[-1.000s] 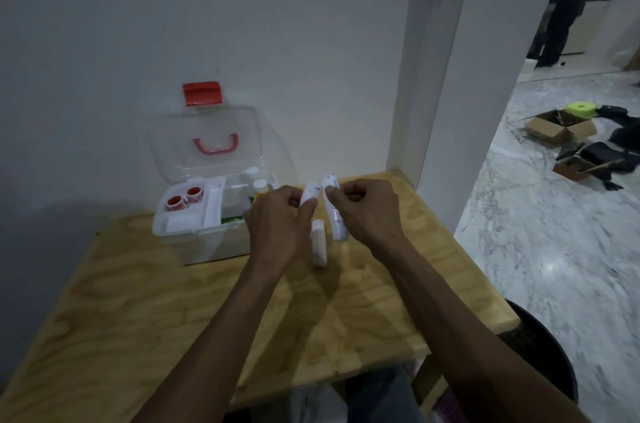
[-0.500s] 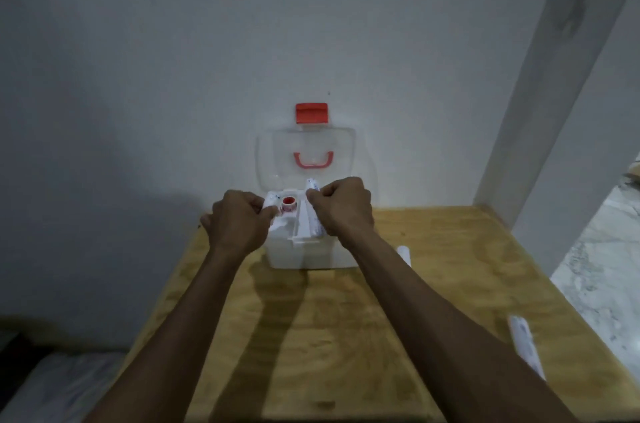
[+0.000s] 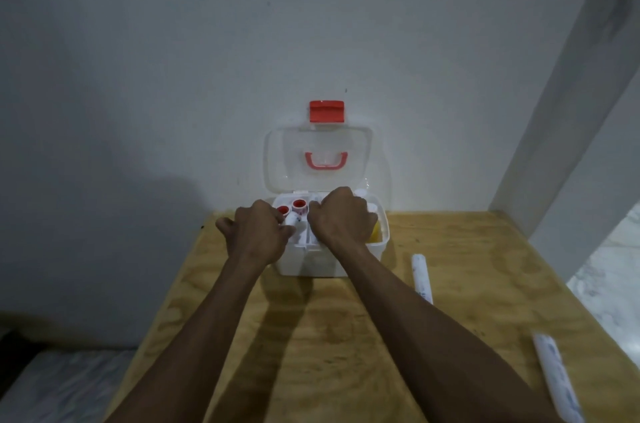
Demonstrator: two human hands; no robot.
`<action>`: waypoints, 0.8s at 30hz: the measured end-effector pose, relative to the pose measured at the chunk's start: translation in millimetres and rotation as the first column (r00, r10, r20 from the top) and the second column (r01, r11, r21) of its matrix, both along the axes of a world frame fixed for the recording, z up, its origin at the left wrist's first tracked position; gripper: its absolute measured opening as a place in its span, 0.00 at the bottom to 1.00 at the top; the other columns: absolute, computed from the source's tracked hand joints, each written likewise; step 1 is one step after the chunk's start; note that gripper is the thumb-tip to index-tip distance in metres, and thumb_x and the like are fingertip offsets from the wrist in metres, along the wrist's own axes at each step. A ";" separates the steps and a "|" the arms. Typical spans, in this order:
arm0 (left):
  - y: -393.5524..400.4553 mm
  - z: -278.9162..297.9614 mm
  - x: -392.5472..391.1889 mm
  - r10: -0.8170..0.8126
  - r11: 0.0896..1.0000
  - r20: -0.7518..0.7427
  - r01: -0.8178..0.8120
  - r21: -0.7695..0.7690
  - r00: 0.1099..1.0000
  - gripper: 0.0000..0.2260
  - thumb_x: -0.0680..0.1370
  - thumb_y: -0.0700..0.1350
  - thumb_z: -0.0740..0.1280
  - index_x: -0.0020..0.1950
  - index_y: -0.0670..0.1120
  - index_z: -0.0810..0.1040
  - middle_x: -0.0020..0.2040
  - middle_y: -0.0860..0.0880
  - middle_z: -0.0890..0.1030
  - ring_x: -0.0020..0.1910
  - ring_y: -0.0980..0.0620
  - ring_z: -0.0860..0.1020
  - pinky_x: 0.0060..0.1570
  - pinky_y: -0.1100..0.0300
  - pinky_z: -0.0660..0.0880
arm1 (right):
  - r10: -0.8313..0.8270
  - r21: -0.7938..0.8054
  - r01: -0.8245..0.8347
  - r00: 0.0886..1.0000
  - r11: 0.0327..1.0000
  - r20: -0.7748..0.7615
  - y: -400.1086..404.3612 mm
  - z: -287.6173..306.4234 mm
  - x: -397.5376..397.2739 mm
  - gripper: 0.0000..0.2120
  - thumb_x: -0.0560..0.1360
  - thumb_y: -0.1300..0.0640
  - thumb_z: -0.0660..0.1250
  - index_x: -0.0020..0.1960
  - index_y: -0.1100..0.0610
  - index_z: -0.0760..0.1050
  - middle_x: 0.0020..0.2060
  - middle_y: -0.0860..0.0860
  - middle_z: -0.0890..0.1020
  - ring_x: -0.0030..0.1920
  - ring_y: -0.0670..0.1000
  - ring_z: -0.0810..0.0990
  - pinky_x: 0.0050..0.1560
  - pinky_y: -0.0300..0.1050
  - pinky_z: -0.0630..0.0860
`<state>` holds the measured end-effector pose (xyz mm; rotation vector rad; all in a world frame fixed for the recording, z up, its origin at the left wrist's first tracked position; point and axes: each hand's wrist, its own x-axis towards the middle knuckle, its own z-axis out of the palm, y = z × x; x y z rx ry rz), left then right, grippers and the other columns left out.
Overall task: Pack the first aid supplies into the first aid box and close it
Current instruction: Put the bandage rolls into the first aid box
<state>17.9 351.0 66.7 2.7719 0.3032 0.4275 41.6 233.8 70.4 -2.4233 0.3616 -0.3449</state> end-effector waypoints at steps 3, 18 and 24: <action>0.7 -8.3 -1.0 0.001 1.000 0.042 -0.001 -0.009 0.999 0.11 0.76 0.54 0.69 0.55 0.53 0.85 0.49 0.48 0.84 0.51 0.46 0.76 0.45 0.51 0.58 | 0.013 -0.085 -0.010 0.999 0.996 0.033 2.8 -11.7 0.3 0.14 0.75 0.44 0.67 0.52 0.54 0.80 0.51 0.52 0.84 0.54 0.54 0.80 0.63 0.56 0.72; -0.5 -10.3 -8.0 -0.014 0.999 0.056 0.012 0.030 0.998 0.12 0.76 0.55 0.69 0.57 0.54 0.84 0.53 0.47 0.84 0.54 0.45 0.74 0.44 0.52 0.58 | 0.088 -0.182 -0.072 0.993 0.981 0.078 -3.9 -20.8 -5.6 0.14 0.78 0.46 0.65 0.58 0.51 0.81 0.57 0.51 0.83 0.61 0.52 0.76 0.66 0.53 0.66; -1.1 -10.5 -8.5 -0.010 1.000 0.051 0.009 0.025 0.999 0.14 0.76 0.55 0.69 0.59 0.54 0.83 0.54 0.47 0.83 0.54 0.46 0.74 0.44 0.53 0.56 | 0.103 -0.173 -0.086 0.991 0.981 0.091 -5.0 -20.8 -6.4 0.14 0.78 0.46 0.65 0.59 0.51 0.81 0.58 0.51 0.82 0.61 0.52 0.75 0.66 0.53 0.66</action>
